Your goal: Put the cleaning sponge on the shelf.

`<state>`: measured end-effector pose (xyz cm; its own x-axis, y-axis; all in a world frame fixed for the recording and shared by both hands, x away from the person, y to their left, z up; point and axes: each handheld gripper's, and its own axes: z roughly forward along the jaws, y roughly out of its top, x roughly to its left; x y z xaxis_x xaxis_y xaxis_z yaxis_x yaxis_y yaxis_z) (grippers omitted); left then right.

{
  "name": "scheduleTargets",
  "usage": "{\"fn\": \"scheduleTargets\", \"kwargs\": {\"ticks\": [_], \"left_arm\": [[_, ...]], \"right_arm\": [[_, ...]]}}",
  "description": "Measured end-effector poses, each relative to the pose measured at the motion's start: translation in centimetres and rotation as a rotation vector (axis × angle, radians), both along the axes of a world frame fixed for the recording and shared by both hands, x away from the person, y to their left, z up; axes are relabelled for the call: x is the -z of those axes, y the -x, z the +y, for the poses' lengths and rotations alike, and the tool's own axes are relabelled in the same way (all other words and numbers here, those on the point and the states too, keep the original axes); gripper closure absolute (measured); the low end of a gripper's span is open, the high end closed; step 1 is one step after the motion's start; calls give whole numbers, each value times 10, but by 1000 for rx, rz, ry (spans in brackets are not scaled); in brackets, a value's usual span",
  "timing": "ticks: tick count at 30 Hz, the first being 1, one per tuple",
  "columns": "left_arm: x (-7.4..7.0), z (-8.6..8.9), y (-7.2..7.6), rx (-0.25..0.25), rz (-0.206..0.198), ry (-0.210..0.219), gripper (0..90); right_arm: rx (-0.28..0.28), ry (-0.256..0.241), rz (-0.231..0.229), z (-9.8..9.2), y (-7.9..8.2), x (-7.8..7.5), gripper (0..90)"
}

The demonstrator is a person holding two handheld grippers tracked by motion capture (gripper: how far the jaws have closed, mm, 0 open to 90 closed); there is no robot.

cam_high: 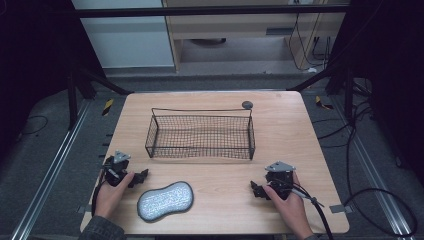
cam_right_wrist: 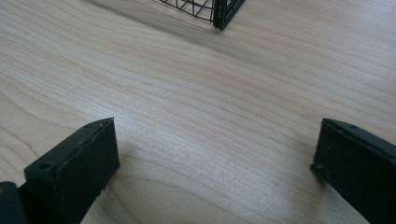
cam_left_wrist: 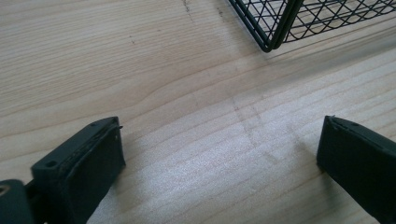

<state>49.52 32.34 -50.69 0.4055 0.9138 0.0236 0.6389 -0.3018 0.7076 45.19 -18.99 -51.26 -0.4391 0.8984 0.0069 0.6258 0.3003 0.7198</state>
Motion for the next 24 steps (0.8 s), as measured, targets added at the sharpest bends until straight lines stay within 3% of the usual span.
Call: {"fn": "scheduleTargets", "kwargs": {"ticks": [2,6,10,16,19,21,24], "left_arm": [[-3,1,1,-4,-12,-11,41],[-14,4,6,4,-47,16,38],[-24,1,12,37,-34,23,38],[-53,-8,23,133,-53,-6,39],[-67,-17,32,185,-62,-48,40],[-74,-22,39,204,-65,-45,41],[-77,-32,49,259,-47,-92,41]], "right_arm": [[-1,3,-2,0,-1,0,3],[-4,8,-6,1,-3,0,4],[-4,8,-8,1,-3,1,4],[-10,5,-7,0,-1,1,4],[-11,6,-7,0,-1,1,4],[-12,6,-7,0,-1,1,4],[-14,6,-7,0,-1,1,4]]}}
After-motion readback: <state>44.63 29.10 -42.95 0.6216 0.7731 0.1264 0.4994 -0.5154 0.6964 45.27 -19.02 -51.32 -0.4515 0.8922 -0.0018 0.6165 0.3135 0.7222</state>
